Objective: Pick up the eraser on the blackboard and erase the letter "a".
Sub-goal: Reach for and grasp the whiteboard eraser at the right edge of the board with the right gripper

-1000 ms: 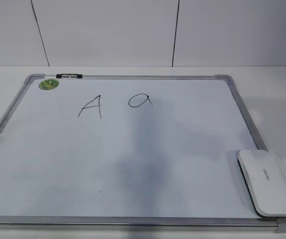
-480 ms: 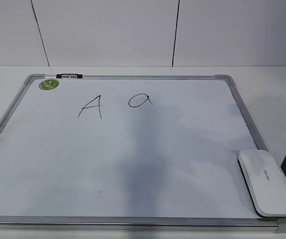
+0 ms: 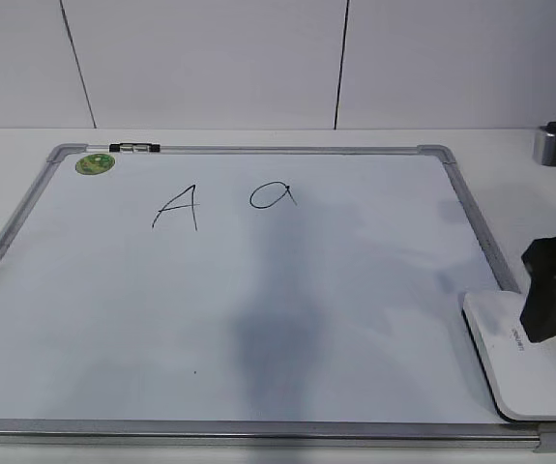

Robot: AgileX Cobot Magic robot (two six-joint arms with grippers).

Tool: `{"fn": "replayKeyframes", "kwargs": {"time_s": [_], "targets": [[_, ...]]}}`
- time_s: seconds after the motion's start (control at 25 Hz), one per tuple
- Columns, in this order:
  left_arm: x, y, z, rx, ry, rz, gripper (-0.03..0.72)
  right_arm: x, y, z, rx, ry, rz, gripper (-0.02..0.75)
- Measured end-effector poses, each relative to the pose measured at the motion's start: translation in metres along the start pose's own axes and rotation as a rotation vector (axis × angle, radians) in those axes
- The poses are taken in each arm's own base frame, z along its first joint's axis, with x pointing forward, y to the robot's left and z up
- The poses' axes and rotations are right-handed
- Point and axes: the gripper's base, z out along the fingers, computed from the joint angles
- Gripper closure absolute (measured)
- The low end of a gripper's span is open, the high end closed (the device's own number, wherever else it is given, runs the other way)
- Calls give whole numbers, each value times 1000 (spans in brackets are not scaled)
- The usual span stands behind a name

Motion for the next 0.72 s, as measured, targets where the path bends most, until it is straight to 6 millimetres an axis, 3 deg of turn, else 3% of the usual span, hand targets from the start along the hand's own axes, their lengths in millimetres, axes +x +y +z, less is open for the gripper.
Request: {"fn": "replayKeyframes", "kwargs": {"time_s": [0.24,0.72], "targets": [[0,0,0,0,0,0,452,-8,-2,16,28,42,-3,77],[0,0,0,0,0,0,452,-29,-3,39,52,-10,-18,68]]}}
